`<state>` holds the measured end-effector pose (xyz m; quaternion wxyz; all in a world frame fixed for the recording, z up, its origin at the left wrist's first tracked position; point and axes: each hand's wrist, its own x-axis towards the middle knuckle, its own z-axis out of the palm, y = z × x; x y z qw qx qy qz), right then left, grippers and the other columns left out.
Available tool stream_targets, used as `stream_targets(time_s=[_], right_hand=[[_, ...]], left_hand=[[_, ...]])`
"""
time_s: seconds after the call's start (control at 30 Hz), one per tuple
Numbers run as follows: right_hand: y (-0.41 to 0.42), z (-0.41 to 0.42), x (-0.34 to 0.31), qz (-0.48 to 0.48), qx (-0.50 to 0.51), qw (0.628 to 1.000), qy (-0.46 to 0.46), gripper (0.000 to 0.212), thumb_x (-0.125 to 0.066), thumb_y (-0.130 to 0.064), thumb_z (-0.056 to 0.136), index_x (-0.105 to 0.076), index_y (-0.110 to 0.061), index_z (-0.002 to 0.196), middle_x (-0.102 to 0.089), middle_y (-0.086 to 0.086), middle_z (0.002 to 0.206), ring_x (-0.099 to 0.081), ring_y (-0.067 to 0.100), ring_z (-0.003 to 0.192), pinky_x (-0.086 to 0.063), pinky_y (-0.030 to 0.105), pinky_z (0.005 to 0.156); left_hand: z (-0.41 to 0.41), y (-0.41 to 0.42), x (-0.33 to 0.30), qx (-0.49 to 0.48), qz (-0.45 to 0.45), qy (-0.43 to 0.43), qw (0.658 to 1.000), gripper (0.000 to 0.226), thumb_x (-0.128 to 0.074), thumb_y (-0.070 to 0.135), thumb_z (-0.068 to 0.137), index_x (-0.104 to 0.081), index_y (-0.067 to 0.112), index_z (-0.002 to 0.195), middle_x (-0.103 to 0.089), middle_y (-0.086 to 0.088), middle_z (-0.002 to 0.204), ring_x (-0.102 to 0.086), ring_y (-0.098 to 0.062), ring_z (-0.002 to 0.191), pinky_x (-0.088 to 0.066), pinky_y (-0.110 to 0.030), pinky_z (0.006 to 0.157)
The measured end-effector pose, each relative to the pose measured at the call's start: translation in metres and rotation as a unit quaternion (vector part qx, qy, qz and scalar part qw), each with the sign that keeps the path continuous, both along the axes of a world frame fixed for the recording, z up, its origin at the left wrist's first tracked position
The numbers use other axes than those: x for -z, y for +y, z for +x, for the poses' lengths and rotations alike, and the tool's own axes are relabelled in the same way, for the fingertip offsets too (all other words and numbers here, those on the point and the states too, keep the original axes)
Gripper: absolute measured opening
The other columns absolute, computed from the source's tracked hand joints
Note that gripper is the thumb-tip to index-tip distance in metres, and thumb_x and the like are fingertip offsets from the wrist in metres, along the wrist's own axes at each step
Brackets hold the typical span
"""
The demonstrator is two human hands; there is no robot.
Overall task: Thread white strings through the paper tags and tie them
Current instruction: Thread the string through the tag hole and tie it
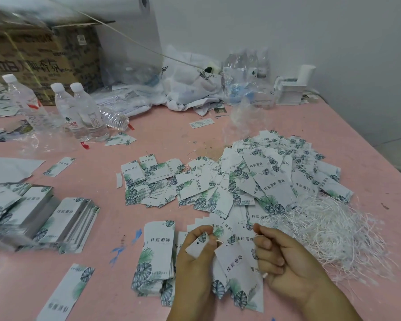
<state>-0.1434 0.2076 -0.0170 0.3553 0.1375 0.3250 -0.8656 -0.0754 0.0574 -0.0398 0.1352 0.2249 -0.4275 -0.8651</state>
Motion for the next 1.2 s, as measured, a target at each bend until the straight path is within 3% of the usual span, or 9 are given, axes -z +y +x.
stream_targets(time_s=[0.1, 0.17, 0.2, 0.3, 0.37, 0.6, 0.8, 0.97, 1.2], right_hand=[[-0.005, 0.004, 0.001, 0.004, 0.036, 0.999, 0.034, 0.021, -0.073, -0.016, 0.072, -0.065, -0.007, 0.089, -0.045, 0.001, 0.056, -0.025, 0.005, 0.03, -0.014, 0.017, 0.03], [-0.011, 0.012, -0.003, 0.069, 0.057, 0.989, 0.118, 0.022, -0.063, -0.026, 0.081, -0.066, -0.008, 0.093, -0.047, 0.002, 0.058, -0.025, 0.005, 0.033, -0.016, 0.016, 0.032], [-0.015, 0.017, -0.004, 0.148, 0.053, 0.97, 0.188, 0.021, -0.062, -0.03, 0.084, -0.069, -0.012, 0.092, -0.049, 0.002, 0.058, -0.028, 0.006, 0.035, -0.019, 0.016, 0.033], [-0.025, 0.033, -0.002, 0.39, 0.02, 0.84, 0.376, 0.013, -0.067, -0.035, 0.085, -0.073, -0.025, 0.08, -0.053, 0.004, 0.054, -0.042, 0.009, 0.046, -0.037, 0.019, 0.044], [-0.028, 0.036, -0.001, 0.419, 0.007, 0.808, 0.414, 0.008, -0.072, -0.031, 0.082, -0.072, -0.025, 0.076, -0.058, 0.011, 0.057, -0.046, 0.011, 0.051, -0.04, 0.024, 0.051], [-0.027, 0.035, 0.004, 0.417, -0.005, 0.806, 0.421, 0.021, -0.076, -0.013, 0.081, -0.075, -0.033, 0.078, -0.042, -0.006, 0.054, -0.037, 0.008, 0.051, -0.034, 0.017, 0.048], [-0.029, 0.035, 0.01, 0.451, 0.019, 0.766, 0.458, 0.025, -0.078, -0.013, 0.079, -0.073, -0.037, 0.077, -0.04, -0.009, 0.049, -0.036, 0.003, 0.049, -0.034, 0.014, 0.048], [-0.028, 0.033, 0.014, 0.448, 0.02, 0.768, 0.457, 0.022, -0.076, -0.013, 0.081, -0.072, -0.034, 0.077, -0.039, -0.011, 0.048, -0.035, 0.003, 0.048, -0.035, 0.014, 0.048], [-0.027, 0.032, 0.018, 0.451, 0.018, 0.765, 0.459, 0.013, -0.074, -0.02, 0.082, -0.07, -0.032, 0.079, -0.05, 0.003, 0.054, -0.046, 0.008, 0.053, -0.041, 0.022, 0.051]], left_hand=[[-0.001, 0.001, 0.006, 0.004, -0.05, -0.013, 0.999, 0.015, -0.068, 0.004, 0.088, -0.072, 0.018, 0.088, -0.071, -0.021, 0.077, -0.064, -0.028, 0.066, -0.05, -0.035, 0.063], [0.0, 0.004, 0.007, 0.014, -0.085, -0.004, 0.996, 0.011, -0.074, 0.014, 0.081, -0.072, 0.02, 0.089, -0.07, -0.018, 0.075, -0.063, -0.027, 0.068, -0.047, -0.038, 0.069], [0.0, 0.005, 0.007, 0.022, -0.1, 0.004, 0.995, 0.013, -0.074, 0.019, 0.078, -0.072, 0.021, 0.091, -0.07, -0.016, 0.075, -0.064, -0.025, 0.069, -0.048, -0.039, 0.071], [0.0, 0.007, 0.01, 0.036, -0.14, 0.019, 0.989, 0.019, -0.075, 0.027, 0.073, -0.071, 0.024, 0.092, -0.072, -0.014, 0.079, -0.066, -0.024, 0.072, -0.053, -0.042, 0.073], [-0.001, 0.004, 0.013, 0.023, -0.155, 0.002, 0.988, 0.03, -0.077, 0.035, 0.066, -0.072, 0.023, 0.093, -0.072, -0.016, 0.091, -0.066, -0.03, 0.085, -0.051, -0.053, 0.085], [-0.003, 0.001, 0.017, 0.034, -0.124, -0.017, 0.992, 0.036, -0.079, 0.036, 0.063, -0.072, 0.023, 0.096, -0.072, -0.02, 0.093, -0.067, -0.038, 0.089, -0.048, -0.065, 0.09], [-0.002, 0.002, 0.018, 0.044, -0.155, -0.017, 0.987, 0.033, -0.079, 0.037, 0.067, -0.072, 0.026, 0.097, -0.073, -0.019, 0.091, -0.067, -0.038, 0.084, -0.051, -0.062, 0.084], [-0.001, 0.002, 0.018, 0.046, -0.189, -0.015, 0.981, 0.035, -0.076, 0.043, 0.066, -0.073, 0.028, 0.098, -0.075, -0.01, 0.091, -0.07, -0.031, 0.08, -0.056, -0.053, 0.078], [-0.001, 0.002, 0.017, 0.057, -0.176, -0.015, 0.983, 0.035, -0.079, 0.039, 0.067, -0.072, 0.027, 0.099, -0.073, -0.016, 0.088, -0.069, -0.032, 0.077, -0.054, -0.061, 0.081]])
